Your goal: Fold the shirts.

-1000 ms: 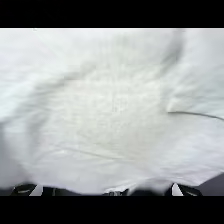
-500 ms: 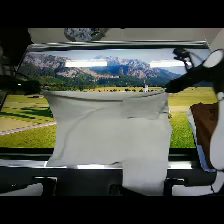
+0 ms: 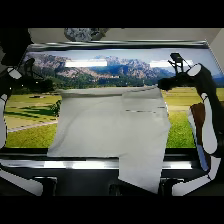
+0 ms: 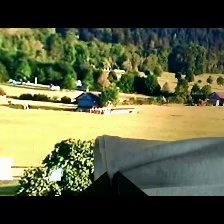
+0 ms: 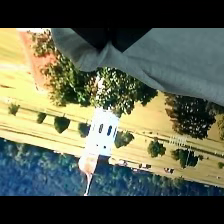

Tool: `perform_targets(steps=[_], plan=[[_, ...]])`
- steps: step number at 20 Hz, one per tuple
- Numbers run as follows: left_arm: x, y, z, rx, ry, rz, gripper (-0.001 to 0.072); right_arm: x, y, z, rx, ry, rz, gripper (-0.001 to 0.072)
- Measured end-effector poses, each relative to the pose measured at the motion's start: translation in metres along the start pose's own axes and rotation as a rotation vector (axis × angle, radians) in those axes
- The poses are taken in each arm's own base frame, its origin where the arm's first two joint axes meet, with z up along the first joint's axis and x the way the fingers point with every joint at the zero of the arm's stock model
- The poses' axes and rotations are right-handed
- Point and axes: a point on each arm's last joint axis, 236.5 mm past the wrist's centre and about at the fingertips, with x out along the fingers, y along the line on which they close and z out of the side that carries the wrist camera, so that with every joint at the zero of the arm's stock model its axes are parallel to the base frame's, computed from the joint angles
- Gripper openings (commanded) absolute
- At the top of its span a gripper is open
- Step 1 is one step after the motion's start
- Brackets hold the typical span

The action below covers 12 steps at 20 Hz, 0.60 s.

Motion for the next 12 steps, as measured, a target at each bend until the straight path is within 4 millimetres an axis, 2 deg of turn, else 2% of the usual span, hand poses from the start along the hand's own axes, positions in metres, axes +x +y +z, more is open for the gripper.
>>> perform_targets(steps=[2, 5, 6, 9, 12], plan=[[-0.005, -0.002, -0.024, 0.012, 0.114, -0.018, 0.0031, -0.020, 0.000, -0.024, -0.012, 0.097, 0.017, 0.0052], [-0.008, -0.005, -0.080, 0.000, 0.339, -0.045, 0.0031, -0.036, 0.014, -0.087, -0.012, 0.344, 0.064, 0.0052], [-0.007, -0.007, -0.096, -0.013, 0.398, -0.054, 0.0030, -0.036, 0.020, -0.109, -0.005, 0.425, 0.079, 0.0052], [0.000, -0.008, -0.144, -0.046, 0.565, -0.078, 0.0030, -0.024, 0.039, -0.158, 0.027, 0.576, 0.110, 0.0052], [0.001, -0.008, -0.180, -0.071, 0.687, -0.094, 0.0030, -0.017, 0.043, -0.185, 0.046, 0.641, 0.108, 0.0052]])
